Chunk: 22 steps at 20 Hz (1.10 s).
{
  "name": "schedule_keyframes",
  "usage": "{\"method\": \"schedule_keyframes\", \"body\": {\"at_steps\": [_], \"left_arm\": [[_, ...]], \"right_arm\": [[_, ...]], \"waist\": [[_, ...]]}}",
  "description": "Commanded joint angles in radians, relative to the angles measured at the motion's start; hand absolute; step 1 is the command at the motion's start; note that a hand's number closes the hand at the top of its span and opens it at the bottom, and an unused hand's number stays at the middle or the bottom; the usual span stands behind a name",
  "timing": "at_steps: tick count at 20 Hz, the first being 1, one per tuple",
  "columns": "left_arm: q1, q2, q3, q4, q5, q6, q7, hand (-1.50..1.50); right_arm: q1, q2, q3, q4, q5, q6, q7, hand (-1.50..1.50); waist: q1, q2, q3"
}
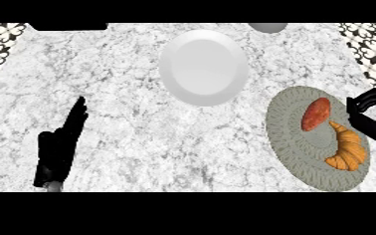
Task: Pick the sweet potato from the placemat and place it in the plate
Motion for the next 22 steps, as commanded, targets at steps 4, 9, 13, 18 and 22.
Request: {"method": "schedule_keyframes", "body": {"at_steps": [4, 9, 13, 18, 22], "left_arm": [[-0.024, -0.045, 0.027, 0.032, 0.047, 0.009, 0.035, 0.00], [-0.051, -0.100, 0.009, 0.130, 0.024, -0.012, -0.021, 0.00], [-0.107, -0.091, 0.014, 0.125, 0.018, -0.017, 0.029, 0.00], [-0.120, -0.108, 0.024, 0.183, 0.011, -0.031, -0.003, 0.00], [-0.097, -0.121, 0.022, 0.149, -0.007, -0.010, 0.005, 0.00]], "right_arm": [[0.043, 0.335, -0.154, 0.081, -0.247, -0.043, -0.266, -1.50], [0.070, 0.206, -0.096, 0.327, -0.101, 0.222, -0.499, -1.50], [0.012, 0.060, -0.051, 0.368, 0.065, 0.127, -0.371, -1.50], [-0.040, -0.065, 0.003, 0.333, 0.183, 0.115, -0.163, -1.50], [-0.120, -0.119, 0.063, 0.283, 0.229, 0.215, 0.033, -1.50]], "waist": [[-0.003, -0.017, 0.020], [0.030, -0.011, 0.013], [0.036, -0.011, 0.012], [0.033, -0.013, 0.010], [0.039, -0.016, 0.010]]}}
